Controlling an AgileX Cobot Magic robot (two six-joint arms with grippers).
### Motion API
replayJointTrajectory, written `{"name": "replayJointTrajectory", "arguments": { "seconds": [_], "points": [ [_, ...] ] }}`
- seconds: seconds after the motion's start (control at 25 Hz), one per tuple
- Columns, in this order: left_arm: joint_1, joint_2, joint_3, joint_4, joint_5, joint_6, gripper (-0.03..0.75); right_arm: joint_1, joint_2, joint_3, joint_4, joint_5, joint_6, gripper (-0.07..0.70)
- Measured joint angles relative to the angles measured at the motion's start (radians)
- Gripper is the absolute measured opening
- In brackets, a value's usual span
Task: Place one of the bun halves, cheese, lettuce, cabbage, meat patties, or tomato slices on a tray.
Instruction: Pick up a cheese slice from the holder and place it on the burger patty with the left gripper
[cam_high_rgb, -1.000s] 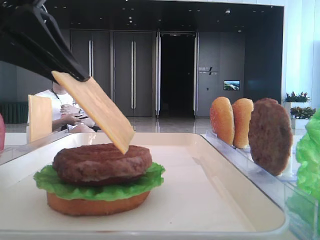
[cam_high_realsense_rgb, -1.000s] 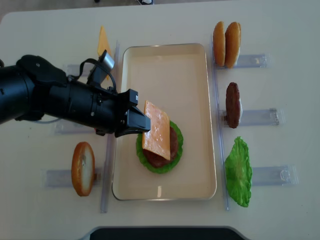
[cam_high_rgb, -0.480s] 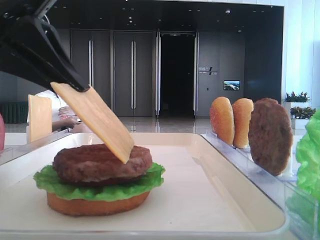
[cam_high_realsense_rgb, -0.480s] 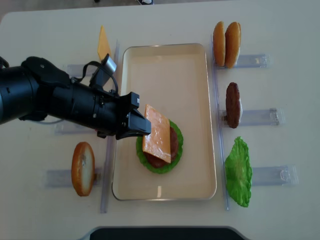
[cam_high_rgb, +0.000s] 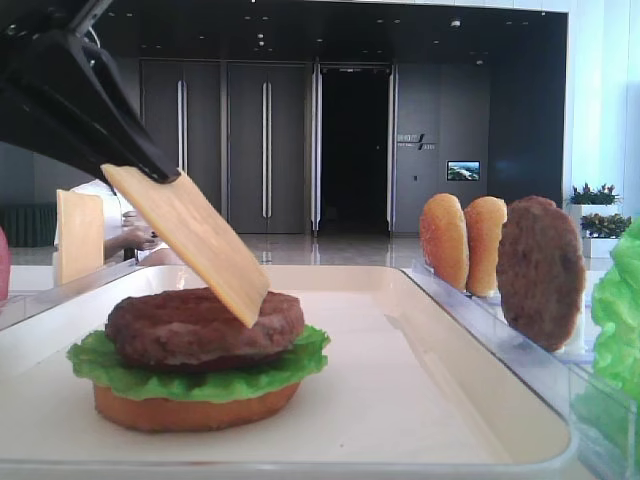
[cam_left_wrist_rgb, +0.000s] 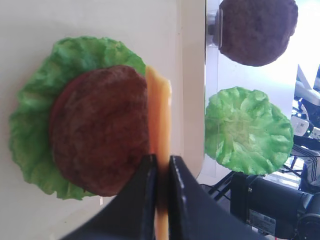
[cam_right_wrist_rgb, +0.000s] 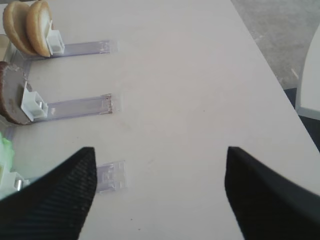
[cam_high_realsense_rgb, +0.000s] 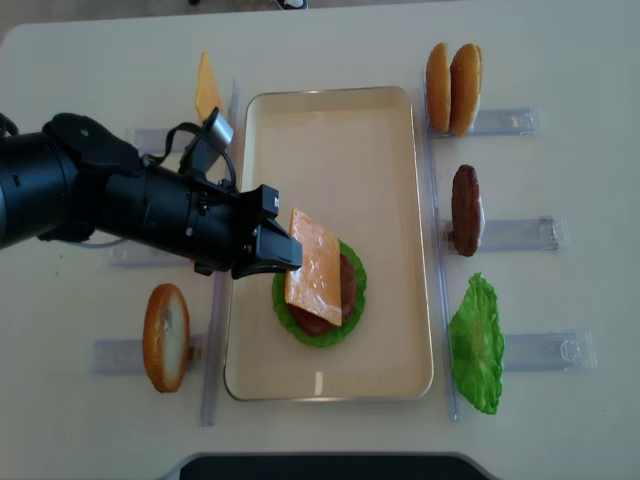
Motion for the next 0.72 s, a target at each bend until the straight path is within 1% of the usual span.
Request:
{"name": "replayJointTrajectory", "arguments": {
  "seconds": [0.56, 0.72],
  "points": [
    [0.000, 0.000, 0.000, 0.000, -0.002, 0.000, 0.031, 0.000, 0.000, 0.000, 0.000, 0.000, 0.000, 0.537],
    [0.000, 0.000, 0.000, 0.000, -0.002, 0.000, 0.055, 0.000, 0.000, 0.000, 0.000, 0.000, 0.000, 0.537]
  ]
}}
